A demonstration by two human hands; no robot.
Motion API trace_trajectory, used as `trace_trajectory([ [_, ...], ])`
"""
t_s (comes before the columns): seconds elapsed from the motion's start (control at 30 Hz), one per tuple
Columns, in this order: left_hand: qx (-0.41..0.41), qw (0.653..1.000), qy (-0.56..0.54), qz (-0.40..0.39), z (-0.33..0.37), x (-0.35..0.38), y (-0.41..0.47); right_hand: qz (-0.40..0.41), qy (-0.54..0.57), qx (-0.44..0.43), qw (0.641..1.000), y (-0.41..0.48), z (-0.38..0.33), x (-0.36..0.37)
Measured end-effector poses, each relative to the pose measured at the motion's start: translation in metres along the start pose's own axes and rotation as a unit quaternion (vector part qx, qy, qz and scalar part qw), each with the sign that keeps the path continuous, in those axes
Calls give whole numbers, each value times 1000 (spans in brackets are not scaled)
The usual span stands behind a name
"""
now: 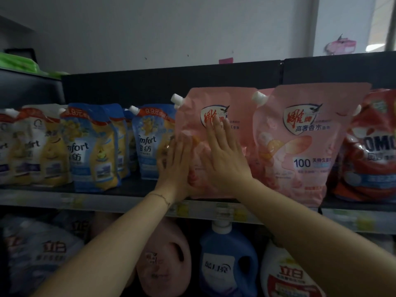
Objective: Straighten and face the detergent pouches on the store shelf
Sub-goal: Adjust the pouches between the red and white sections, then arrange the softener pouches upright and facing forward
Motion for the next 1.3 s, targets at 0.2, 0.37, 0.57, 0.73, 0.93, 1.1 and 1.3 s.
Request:
trace_trajectory([
  [0.2, 10, 998, 33, -43, 6, 3, -4, -43, -36, 54, 997, 48, 24, 3],
  [0.37, 24, 995, 63, -71, 9, 10, 2, -65, -37, 50, 996, 59, 32, 12],
  [0.57, 26, 994, 62, -84, 13, 11, 3, -39, -67, 36, 996, 61, 30, 12],
  [0.73, 82, 996, -37, 12, -8, -10, -5, 18, -110, -115, 987, 42, -34, 13],
  [0.93, -26, 994, -57, 86, -91, -25, -5, -35, 93, -77, 992, 32, -76, 59],
  [1.1, -169, 980, -106, -3, -153, 11, 12, -42, 199, 11, 979, 46, -97, 110],
  [1.3, -225, 961, -160, 5, -165, 19, 18, -36, 236, 163, 957, 52, -80, 163],
])
Point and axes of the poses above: each hand's wrist, its own y-axis towards the middle knuckle, its own x-axis out of the palm, z = x × y, the point moved 9 cm from there along y, towards the middle knuckle, and after that the axes turned 7 degrees about -x, right-handed, at the moved point
